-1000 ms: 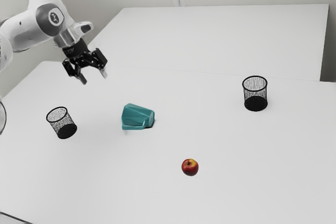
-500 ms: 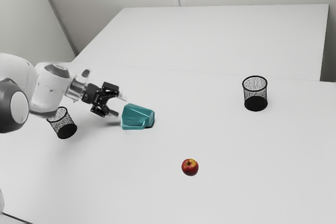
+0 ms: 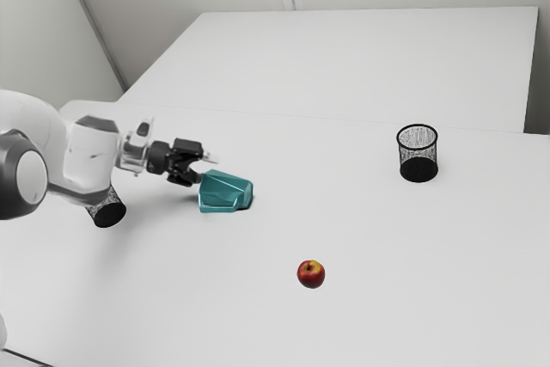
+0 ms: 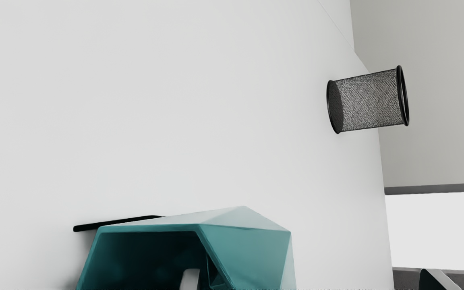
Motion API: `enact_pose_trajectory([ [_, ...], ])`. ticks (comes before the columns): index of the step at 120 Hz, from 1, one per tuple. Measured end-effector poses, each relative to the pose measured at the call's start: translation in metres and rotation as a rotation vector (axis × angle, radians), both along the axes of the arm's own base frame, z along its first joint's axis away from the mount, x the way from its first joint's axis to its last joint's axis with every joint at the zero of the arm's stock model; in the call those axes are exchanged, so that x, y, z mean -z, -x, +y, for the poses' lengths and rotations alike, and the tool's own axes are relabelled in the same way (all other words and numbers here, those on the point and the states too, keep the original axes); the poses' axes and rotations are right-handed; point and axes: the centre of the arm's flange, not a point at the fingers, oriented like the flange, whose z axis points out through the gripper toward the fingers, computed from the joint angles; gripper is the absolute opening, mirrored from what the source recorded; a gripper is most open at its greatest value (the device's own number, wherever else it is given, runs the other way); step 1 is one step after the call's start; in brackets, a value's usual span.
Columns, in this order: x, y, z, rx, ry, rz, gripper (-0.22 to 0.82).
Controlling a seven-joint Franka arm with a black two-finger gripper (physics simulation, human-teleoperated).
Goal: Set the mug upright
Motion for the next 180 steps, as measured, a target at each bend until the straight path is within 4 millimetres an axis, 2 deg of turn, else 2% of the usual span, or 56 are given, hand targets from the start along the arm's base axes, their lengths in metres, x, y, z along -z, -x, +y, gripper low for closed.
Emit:
enact_pose_trajectory([
  [23, 0.007, 0.002, -0.008, 0.033, -0.007, -0.052, 0.59],
  [32, 0.007, 0.002, -0.011, 0.042, -0.010, -0.072, 0.54],
  [36, 0.009, 0.003, -0.012, 0.043, -0.007, -0.077, 0.49],
  [51, 0.009, 0.003, -0.014, 0.045, -0.006, -0.103, 0.18],
  [61, 0.008, 0.003, -0.014, 0.047, -0.007, -0.116, 0.04],
  [75, 0.006, 0.002, -0.016, 0.055, -0.010, -0.133, -0.07],
  [91, 0.002, 0.001, -0.018, 0.065, -0.015, -0.154, -0.12],
  [100, -0.021, -0.004, -0.022, 0.080, -0.035, -0.193, -0.13],
  [113, -0.091, -0.023, -0.037, 0.178, -0.147, -0.285, -0.15],
  [118, -0.109, -0.027, -0.044, 0.229, -0.213, -0.298, -0.16],
  [130, -0.138, -0.041, -0.062, 0.405, -0.464, -0.293, -0.17],
  [136, -0.144, -0.046, -0.071, 0.495, -0.603, -0.274, -0.17],
  [144, -0.144, -0.050, -0.086, 0.586, -0.762, -0.249, -0.17],
  [152, -0.134, -0.055, -0.102, 0.638, -0.879, -0.223, -0.17],
  [163, -0.107, -0.052, -0.115, 0.654, -0.968, -0.170, -0.17],
  [172, -0.077, -0.044, -0.118, 0.641, -1.000, -0.114, -0.18],
  [180, -0.063, -0.043, -0.118, 0.610, -1.018, -0.082, -0.18],
])
